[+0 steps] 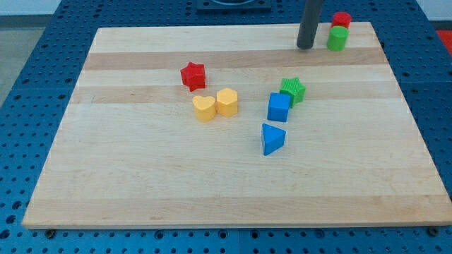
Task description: Tap the green circle
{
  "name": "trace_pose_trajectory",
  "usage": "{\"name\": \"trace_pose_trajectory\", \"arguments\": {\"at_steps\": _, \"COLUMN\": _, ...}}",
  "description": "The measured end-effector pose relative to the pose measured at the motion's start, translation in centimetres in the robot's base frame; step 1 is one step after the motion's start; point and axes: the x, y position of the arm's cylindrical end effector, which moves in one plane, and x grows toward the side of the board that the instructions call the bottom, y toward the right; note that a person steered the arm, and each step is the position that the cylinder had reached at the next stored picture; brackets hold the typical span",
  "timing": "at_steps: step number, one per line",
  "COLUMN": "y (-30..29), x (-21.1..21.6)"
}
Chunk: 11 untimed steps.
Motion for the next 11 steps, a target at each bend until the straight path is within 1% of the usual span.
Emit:
{"name": "trace_pose_trajectory", "arguments": {"at_steps": 1, "y": 0.0, "x": -0.7}}
{"name": "trace_pose_trajectory", "arguments": {"at_steps": 3, "y": 0.5, "x": -0.7}}
{"name": "trace_pose_trajectory", "arguments": {"at_steps": 5, "y": 2.4, "x": -0.7}}
{"name": "trace_pose_trajectory", "arguments": {"at_steps": 11, "y": 3.4, "x": -0.7}}
